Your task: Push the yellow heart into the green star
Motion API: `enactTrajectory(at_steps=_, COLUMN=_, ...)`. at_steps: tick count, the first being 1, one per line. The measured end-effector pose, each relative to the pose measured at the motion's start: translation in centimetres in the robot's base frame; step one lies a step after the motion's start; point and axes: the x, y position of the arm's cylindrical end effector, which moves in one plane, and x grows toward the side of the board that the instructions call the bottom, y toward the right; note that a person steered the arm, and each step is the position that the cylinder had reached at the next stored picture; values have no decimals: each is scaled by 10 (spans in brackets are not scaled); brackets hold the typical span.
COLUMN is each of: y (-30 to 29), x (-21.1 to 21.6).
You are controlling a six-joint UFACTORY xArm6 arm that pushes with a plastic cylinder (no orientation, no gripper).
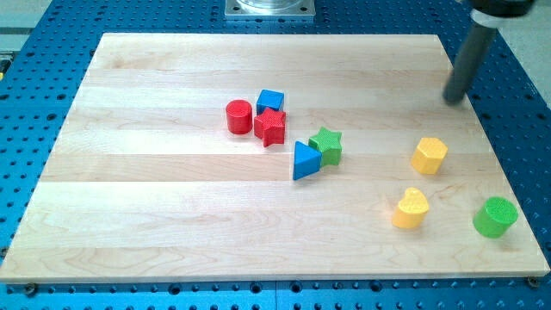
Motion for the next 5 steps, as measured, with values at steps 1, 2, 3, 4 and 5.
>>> enactTrajectory(at_steps=1, y=3, x=58)
enactTrajectory(at_steps=2, y=-25, x=94)
enactTrajectory(at_steps=3, y=-108, x=94)
enactTrajectory(at_steps=4, y=-166, x=108)
enactTrajectory(at_steps=5, y=-127, x=110)
